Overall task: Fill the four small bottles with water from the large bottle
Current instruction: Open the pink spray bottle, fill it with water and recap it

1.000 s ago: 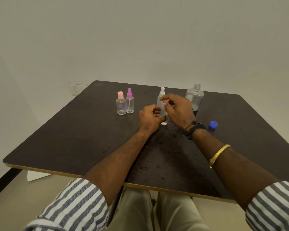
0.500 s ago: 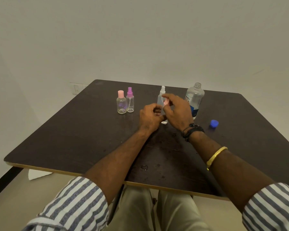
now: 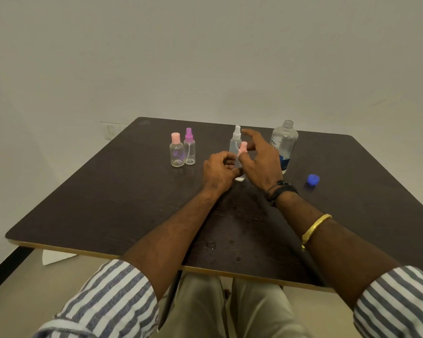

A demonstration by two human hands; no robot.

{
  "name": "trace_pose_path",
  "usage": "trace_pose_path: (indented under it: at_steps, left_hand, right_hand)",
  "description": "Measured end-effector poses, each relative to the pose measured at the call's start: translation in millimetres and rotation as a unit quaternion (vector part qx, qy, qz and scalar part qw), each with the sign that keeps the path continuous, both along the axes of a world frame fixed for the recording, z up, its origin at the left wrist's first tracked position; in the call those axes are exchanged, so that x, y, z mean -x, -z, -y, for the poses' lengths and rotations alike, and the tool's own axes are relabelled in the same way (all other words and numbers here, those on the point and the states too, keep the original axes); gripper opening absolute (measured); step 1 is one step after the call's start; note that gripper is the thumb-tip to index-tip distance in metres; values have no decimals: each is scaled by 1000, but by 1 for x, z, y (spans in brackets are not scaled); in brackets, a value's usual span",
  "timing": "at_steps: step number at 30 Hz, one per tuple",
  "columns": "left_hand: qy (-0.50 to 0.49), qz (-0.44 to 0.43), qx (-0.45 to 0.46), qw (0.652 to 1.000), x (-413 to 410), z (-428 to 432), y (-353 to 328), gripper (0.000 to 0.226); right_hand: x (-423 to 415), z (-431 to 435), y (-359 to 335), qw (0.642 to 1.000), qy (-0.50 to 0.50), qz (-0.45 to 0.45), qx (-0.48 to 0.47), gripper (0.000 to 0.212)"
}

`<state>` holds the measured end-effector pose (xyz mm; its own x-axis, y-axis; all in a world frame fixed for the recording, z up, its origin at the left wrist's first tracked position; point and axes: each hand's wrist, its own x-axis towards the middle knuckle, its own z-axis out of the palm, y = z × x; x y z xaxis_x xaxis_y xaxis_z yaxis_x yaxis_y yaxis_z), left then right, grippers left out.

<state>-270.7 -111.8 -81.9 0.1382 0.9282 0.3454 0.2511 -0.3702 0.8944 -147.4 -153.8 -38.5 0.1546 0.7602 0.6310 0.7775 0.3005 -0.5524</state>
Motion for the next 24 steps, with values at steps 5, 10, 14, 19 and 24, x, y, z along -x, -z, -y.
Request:
trace_pose_path:
  at_steps: [5,10,14,19,24]
  left_hand:
    - [1,-1,-8,1000,0,2,-2,44]
    - [5,1,7,1000,-1,3,-4,41]
    - [3,-3,2,1000,1,2,-3,43]
    - [2,-8,-6,1000,0,5,-4,44]
    - [3,0,3,1000,0,7,-7,42]
  right_hand:
    - [-6,-3,1,999,50,18,10,41]
    - [-6,0,1,999,-13,-10,43,57]
    - [-3,2,1,999,-14,-24,24,55]
    - [-5,3,0,999,33,-20,14,51]
    - [-5,6,-5,998,-26,-50,17,62]
